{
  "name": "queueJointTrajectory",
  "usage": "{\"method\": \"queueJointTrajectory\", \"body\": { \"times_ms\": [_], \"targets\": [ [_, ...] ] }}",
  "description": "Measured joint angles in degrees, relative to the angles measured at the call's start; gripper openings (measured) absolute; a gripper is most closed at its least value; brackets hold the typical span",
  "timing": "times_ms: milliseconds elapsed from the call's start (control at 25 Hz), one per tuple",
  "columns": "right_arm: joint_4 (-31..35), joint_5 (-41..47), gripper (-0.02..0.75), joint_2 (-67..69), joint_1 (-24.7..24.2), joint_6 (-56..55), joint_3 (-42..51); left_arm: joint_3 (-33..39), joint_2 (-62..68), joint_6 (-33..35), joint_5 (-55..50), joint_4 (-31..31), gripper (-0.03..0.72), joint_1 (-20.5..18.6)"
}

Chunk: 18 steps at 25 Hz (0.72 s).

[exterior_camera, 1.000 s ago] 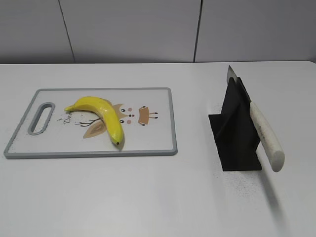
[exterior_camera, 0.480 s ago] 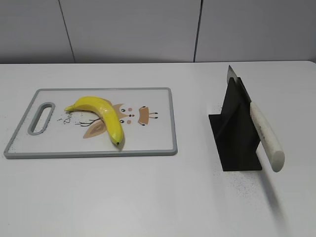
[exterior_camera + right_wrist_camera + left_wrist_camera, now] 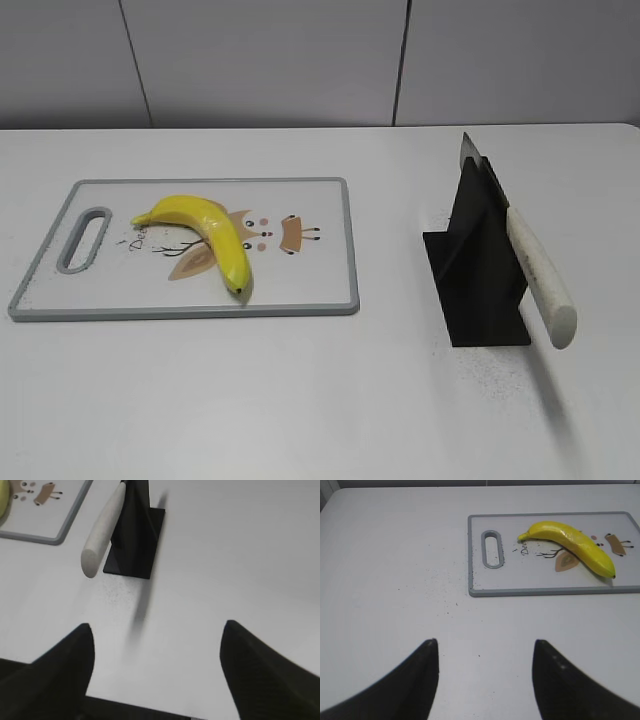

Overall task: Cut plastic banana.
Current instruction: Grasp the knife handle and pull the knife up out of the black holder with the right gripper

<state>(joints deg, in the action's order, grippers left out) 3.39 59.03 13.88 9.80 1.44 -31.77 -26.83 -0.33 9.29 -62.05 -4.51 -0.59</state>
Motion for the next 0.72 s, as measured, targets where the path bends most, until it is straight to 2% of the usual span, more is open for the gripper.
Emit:
{"method": "queueJointTrajectory", "body": {
  "times_ms": [400, 720],
  "targets": [
    [1.4, 6.5, 0.592, 20.0, 1.6, -7.9, -10.8, 0.0, 0.0, 0.0, 0.0, 0.0, 0.580, 0.0],
    [1.2, 10.4, 0.592, 36.7, 8.0, -10.3, -21.3, 0.0, 0.0, 0.0, 0.0, 0.0, 0.580, 0.0]
  ]
}}
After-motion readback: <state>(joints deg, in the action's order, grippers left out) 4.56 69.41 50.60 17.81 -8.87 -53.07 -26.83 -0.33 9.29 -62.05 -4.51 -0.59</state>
